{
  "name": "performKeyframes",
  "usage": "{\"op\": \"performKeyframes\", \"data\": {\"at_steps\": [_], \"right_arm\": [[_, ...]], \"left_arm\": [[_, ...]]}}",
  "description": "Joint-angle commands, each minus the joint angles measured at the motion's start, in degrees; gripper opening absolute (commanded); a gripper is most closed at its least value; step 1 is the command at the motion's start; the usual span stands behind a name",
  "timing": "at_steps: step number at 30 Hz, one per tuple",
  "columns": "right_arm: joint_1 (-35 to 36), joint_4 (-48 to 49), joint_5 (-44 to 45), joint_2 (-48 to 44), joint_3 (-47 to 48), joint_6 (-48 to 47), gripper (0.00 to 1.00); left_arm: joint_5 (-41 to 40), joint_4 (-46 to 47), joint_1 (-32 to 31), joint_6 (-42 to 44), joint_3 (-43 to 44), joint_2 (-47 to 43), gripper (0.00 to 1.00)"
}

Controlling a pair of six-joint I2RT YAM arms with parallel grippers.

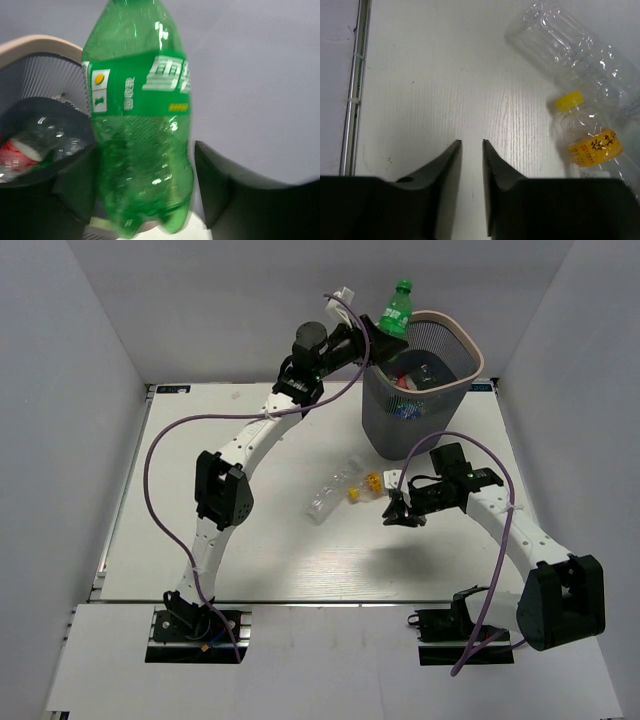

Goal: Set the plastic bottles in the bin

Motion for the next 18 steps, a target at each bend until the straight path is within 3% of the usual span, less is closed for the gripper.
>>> {"op": "performKeyframes", "data": {"at_steps": [1, 2, 5, 12, 16, 18], "right_arm": [[0.43, 1.08, 0.66, -1.68, -0.58, 0.84, 0.3], [0.52, 1.6, 0.84, -1.59, -0.84, 1.01, 0.38], [0.78, 3.54, 1.54, -1.33, -0.85, 2.68, 0.5], [1.4, 6.44, 2.25, 0.08, -0.23, 3.82, 0.56], [1.66, 11.97, 2.86, 0.08, -0.41, 2.61, 0.56], [1.84, 14.25, 2.69, 0.34, -1.02, -2.99, 0.58]], "left_arm": [[1.14, 4.43, -0.32, -2.01, 2.95, -2.53, 0.84], [1.14, 4.43, -0.84, -2.01, 2.96, -2.53, 0.89], [0.09, 4.43, -0.85, -2.01, 2.96, -3.05, 0.99], [-4.47, 1.19, -0.85, 1.76, -1.07, -10.84, 0.99], [-12.12, -9.52, -0.85, 11.77, -14.12, -23.5, 0.99], [-16.5, -12.95, -0.85, 14.94, -21.61, -29.83, 0.99]]}}
